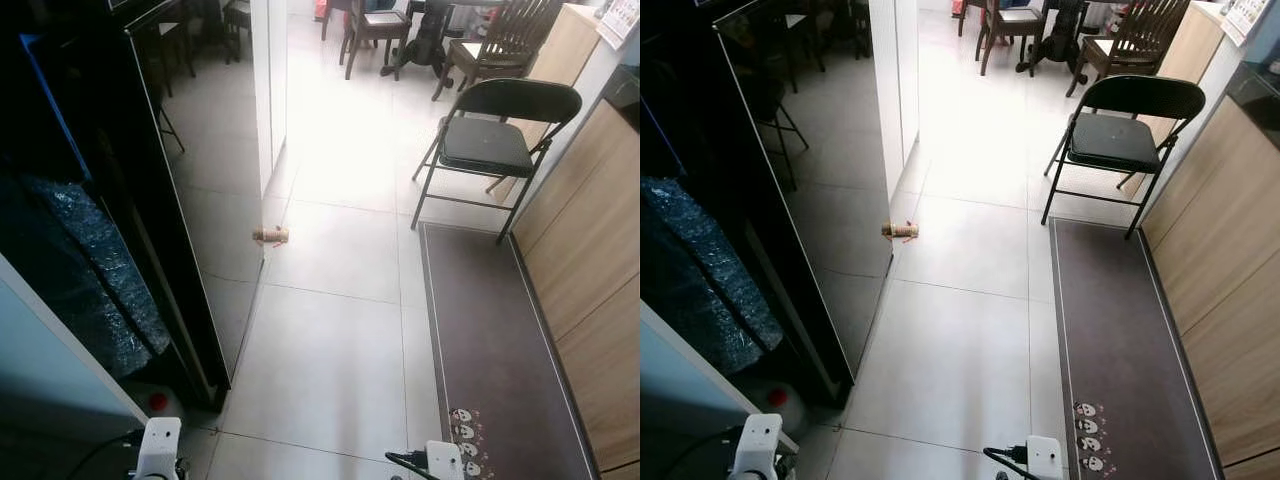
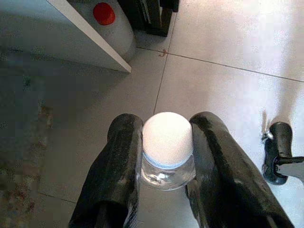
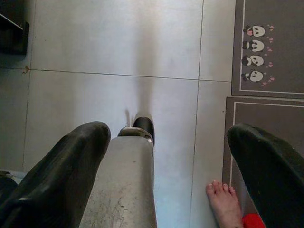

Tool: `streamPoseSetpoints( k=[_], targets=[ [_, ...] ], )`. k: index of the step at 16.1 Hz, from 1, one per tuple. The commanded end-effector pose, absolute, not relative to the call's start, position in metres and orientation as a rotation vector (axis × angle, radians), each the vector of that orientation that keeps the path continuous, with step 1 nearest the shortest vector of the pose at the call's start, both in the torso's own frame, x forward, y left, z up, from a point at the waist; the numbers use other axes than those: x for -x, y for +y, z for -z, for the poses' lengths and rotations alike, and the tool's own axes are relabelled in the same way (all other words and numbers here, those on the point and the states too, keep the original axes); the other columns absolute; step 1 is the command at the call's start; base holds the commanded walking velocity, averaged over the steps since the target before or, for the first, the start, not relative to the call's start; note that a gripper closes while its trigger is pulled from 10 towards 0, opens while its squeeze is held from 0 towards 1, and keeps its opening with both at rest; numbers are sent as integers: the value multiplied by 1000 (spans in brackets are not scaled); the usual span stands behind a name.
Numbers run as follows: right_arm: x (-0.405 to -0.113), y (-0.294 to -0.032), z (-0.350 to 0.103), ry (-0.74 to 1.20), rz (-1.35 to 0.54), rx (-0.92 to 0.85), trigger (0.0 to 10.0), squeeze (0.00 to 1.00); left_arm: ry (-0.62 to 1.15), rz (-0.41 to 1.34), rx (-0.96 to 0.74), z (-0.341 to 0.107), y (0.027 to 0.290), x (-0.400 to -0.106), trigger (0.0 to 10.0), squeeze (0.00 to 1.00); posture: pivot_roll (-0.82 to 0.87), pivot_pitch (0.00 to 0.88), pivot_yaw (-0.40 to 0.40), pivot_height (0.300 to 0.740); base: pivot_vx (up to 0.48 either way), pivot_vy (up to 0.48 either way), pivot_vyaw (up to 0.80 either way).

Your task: Restocking fridge

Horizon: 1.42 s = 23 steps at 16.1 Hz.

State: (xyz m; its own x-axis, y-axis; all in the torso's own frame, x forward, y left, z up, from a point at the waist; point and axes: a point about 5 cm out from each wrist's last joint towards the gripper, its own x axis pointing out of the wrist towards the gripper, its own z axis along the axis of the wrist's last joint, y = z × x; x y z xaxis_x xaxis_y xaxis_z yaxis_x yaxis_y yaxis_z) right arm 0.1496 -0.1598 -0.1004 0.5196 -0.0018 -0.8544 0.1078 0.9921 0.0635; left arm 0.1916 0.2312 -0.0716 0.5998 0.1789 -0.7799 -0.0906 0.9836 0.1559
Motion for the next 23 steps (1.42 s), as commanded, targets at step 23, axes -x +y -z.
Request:
streamPoseSetpoints(
  k=[23],
  targets=[
    [-146,-166,99,936,191,-85,10000,0,950,-142,-137,75,233,-185,10000,0,-102,0,-37,740,0,280,0]
  ],
)
